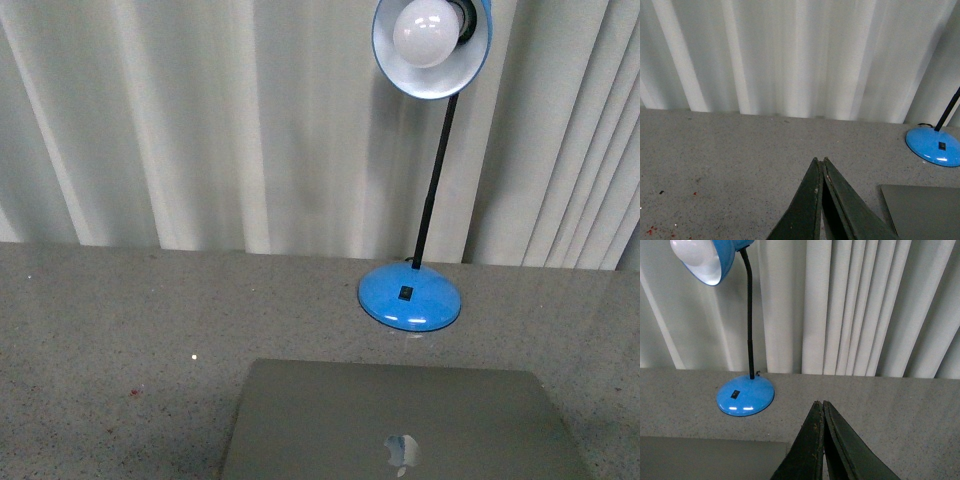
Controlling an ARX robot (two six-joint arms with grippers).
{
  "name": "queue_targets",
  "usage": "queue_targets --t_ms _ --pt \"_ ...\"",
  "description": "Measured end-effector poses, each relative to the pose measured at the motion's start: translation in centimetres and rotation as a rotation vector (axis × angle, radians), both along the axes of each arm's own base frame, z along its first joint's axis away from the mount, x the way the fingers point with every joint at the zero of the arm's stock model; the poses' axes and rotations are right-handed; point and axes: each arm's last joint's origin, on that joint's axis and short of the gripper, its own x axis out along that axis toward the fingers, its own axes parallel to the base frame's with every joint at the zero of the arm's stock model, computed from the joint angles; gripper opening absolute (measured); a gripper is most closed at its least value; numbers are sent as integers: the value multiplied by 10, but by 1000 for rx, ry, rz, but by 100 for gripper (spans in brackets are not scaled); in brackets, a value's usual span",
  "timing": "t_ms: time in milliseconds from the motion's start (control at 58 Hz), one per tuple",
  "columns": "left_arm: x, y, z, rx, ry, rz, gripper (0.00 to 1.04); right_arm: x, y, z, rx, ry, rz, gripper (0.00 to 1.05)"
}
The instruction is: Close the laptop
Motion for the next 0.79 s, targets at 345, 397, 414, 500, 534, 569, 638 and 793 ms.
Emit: queue_targets --t_ms 345,397,414,500,534,569,638,793 --pt "-18 0 -12 -1 1 0 4 -23 0 -12 0 0 0 3" --pt "-21 0 -14 -2 0 0 4 -26 0 -14 0 0 0 3" --pt "-21 0 -15 -3 -9 0 4 -27 0 -16 0 -2 0 3" --pt "-25 0 -13 -2 -33 0 4 -31 0 -21 2 -9 0 3" --pt "-26 0 -12 -3 -34 0 4 -33 0 -21 2 -8 0 3" --pt "-27 0 -12 -3 -34 0 4 -35 0 -20 2 -12 0 3" --pt "-30 0 -12 -3 -35 0 4 -37 0 -19 2 -19 0 3" --pt "-34 0 -12 -3 -35 0 4 -42 0 -19 2 -15 0 3"
